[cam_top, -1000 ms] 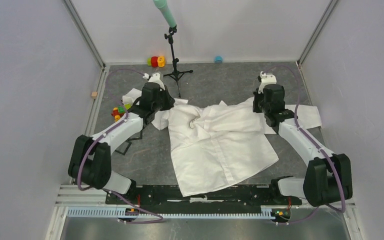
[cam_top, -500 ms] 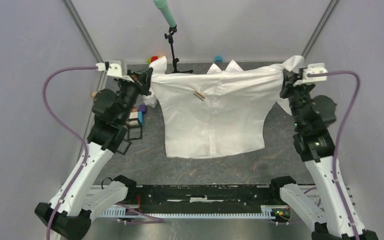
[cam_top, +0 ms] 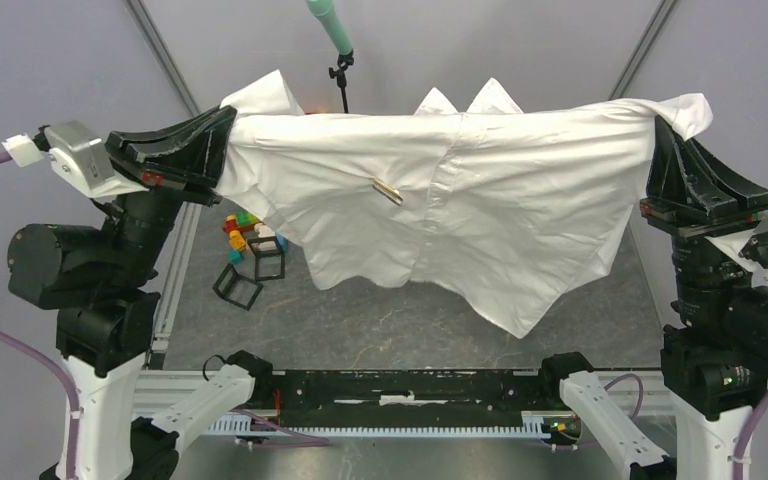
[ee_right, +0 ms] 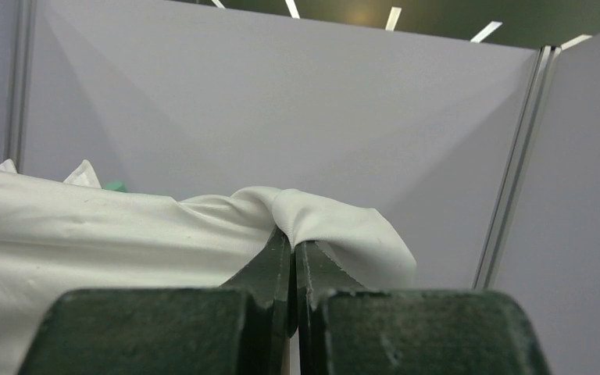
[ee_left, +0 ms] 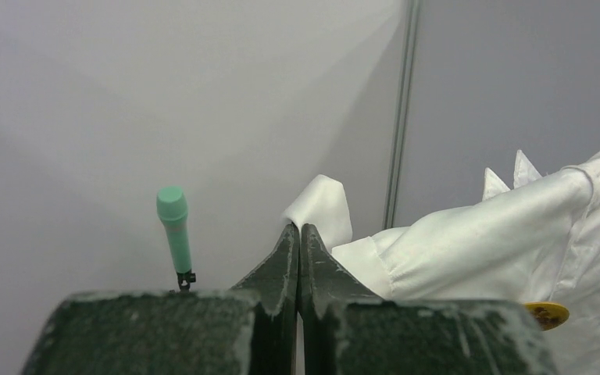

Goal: Pin the brooch onto the clothing

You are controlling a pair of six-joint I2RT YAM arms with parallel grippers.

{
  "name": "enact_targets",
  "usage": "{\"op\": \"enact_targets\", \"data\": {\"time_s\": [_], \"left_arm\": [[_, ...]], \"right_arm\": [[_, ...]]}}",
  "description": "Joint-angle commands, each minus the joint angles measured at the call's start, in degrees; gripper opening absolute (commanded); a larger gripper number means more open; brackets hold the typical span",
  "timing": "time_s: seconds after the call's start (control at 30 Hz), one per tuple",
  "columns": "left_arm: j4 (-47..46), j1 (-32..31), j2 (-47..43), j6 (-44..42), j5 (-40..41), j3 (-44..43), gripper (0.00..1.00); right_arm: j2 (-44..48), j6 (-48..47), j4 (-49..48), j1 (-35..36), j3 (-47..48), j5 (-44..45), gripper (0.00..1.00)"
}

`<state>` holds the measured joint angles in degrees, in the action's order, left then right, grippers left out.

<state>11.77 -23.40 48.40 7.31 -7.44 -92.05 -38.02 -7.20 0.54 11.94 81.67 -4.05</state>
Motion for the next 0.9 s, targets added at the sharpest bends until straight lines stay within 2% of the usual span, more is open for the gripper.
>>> {"op": "enact_targets", "data": {"time_s": [0.0, 0.1, 0.23, 0.33, 0.4, 0.5, 0.53, 0.57, 0.6, 0.63, 0.67, 0.73, 0.87], "left_arm": [[3.19, 1.06, 2.78, -3.88, 6.99, -5.61, 0.02], [2.89, 1.06, 6.33, -2.04, 7.24, -7.78, 0.02], [1.77, 1.14, 14.16, -1.50, 13.53, -5.76, 0.02], [0.08, 2.93, 23.27, 0.53, 16.49, -1.78, 0.02], [-4.24, 5.60, 28.84, 4.47, 16.29, 3.12, 0.02], [-13.50, 6.88, 36.09, 7.60, 15.30, 12.78, 0.04], [-14.75, 6.93, 38.67, 8.87, 14.43, 14.83, 0.14], [-14.85, 6.88, 40.89, 10.41, 13.07, 15.62, 0.34], [-14.54, 6.87, 43.29, 11.39, 11.05, 16.16, 0.56], [-14.08, 6.82, 44.68, 12.61, 8.88, 16.69, 0.68], [-14.53, 6.75, 45.49, 13.83, 7.79, 17.64, 0.78], [-17.05, 6.61, 45.42, 15.63, 4.40, 20.58, 0.87], [-17.56, 6.12, 43.13, 16.57, 1.39, 24.80, 0.90]], "right_arm": [[-2.06, -5.15, -1.97, -0.84, 3.90, 9.45, 0.00], [-3.83, -6.18, -4.29, -0.87, 3.17, 11.72, 0.00], [-9.13, -8.44, -8.61, -0.89, -2.21, 17.88, 0.00], [-16.15, -9.66, -13.02, -0.89, -8.76, 22.57, 0.00], [-21.79, -9.49, -17.29, -1.36, -14.14, 24.36, 0.00], [-31.70, -6.53, -24.88, -3.43, -23.55, 20.30, 0.02], [-35.44, -5.00, -27.51, -4.09, -26.51, 18.80, 0.17], [-38.54, -3.84, -28.54, -4.55, -27.84, 17.08, 0.41], [-42.46, -2.41, -27.81, -4.94, -27.82, 15.82, 0.60], [-45.40, -1.18, -26.65, -5.15, -27.33, 14.79, 0.78], [-48.25, -0.20, -25.71, -5.39, -26.83, 13.83, 0.90], [-51.83, 0.60, -23.49, -5.57, -25.64, 11.84, 0.97], [-52.66, 2.81, -20.23, -5.53, -25.48, 10.28, 0.98]]}}
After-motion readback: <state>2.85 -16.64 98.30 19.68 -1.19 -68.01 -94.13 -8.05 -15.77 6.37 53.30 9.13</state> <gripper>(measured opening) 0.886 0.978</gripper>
